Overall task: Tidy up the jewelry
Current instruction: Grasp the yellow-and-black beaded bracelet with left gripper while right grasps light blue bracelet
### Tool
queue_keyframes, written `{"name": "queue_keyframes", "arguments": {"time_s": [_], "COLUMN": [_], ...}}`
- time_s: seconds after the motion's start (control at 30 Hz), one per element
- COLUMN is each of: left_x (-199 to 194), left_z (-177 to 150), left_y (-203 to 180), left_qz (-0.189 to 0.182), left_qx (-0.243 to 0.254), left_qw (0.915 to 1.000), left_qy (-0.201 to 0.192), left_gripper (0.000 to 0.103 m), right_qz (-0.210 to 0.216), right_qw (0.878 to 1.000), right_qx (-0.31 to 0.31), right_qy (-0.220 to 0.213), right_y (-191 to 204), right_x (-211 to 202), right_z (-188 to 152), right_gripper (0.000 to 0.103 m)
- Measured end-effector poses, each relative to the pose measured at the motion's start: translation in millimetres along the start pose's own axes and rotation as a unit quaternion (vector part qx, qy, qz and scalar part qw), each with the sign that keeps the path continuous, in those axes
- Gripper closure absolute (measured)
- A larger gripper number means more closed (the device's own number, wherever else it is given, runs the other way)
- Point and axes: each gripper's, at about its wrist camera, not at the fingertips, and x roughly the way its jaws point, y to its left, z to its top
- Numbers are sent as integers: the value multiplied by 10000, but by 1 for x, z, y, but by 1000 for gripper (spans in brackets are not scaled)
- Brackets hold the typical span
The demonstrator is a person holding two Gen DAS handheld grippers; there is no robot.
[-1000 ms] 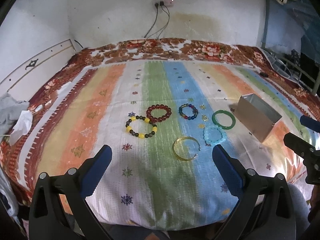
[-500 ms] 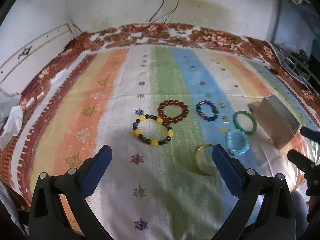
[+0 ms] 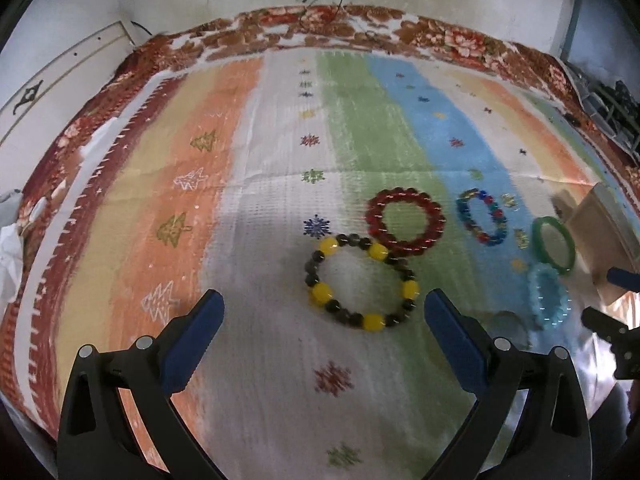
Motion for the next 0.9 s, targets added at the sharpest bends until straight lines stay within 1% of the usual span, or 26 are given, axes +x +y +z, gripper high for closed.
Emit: {"name": "queue_keyframes", "arguments": {"time_s": [0.03, 0.07, 0.1, 0.13, 0.2, 0.3, 0.37, 0.43, 0.47, 0.53, 0.6, 0.7, 0.73, 0.8, 0.83, 0.87, 0.9], "left_x": [5, 10, 14, 20, 31, 43, 48, 53, 56, 59, 60, 60, 60, 60, 60, 59, 59], "left_z": [2, 3, 5, 6, 9, 12, 15, 16, 15, 14, 13, 12, 12, 11, 11, 11, 11], "left_y": [2, 4, 7, 9, 10, 7, 7, 8, 7, 5, 3, 0, -1, -4, -5, -6, -7], "left_qz": [32, 32, -1, -47, -76, -31, -42, -65, -59, -9, 41, 126, 144, 130, 123, 104, 85], "left_qx": [34, 33, 2, -33, 45, 221, 239, 222, 235, 340, 418, 501, 526, 587, 603, 615, 625], "left_qw": [10000, 9999, 9999, 9997, 9992, 9986, 9983, 9981, 9978, 9976, 9974, 9972, 9971, 9968, 9968, 9968, 9967], "left_qy": [43, 101, 160, 253, 393, 476, 521, 578, 617, 609, 584, 542, 530, 520, 515, 510, 512], "left_gripper": [5, 6, 9, 15, 21, 24, 24, 28, 29, 29, 28, 28, 30, 35, 38, 40, 45], "right_qz": [-17, -11, 12, 13, 0, -57, -66, -59, -97, -171, -131, -232, -261, -246, -245, -246, -258], "right_qw": [10000, 9999, 9998, 9997, 9993, 9991, 9987, 9983, 9983, 9982, 9980, 9979, 9979, 9980, 9980, 9981, 9980], "right_qx": [21, 45, 80, 102, 143, 140, 140, 174, 155, 113, 156, 76, 59, 38, 43, 59, 68], "right_qy": [36, 103, 170, 224, 338, 404, 476, 557, 555, 568, 598, 603, 598, 589, 578, 568, 581], "right_y": [0, -1, -2, -2, -3, -3, -2, -3, -2, 0, -1, 1, 2, 4, 6, 7, 8], "right_x": [3, 7, 11, 15, 22, 29, 34, 41, 42, 45, 48, 50, 51, 50, 50, 49, 49], "right_z": [1, 2, 3, 5, 7, 9, 11, 11, 12, 14, 16, 17, 16, 17, 18, 18, 19], "right_gripper": [5, 7, 10, 13, 14, 14, 15, 15, 15, 15, 16, 18, 20, 28, 36, 40, 41]}}
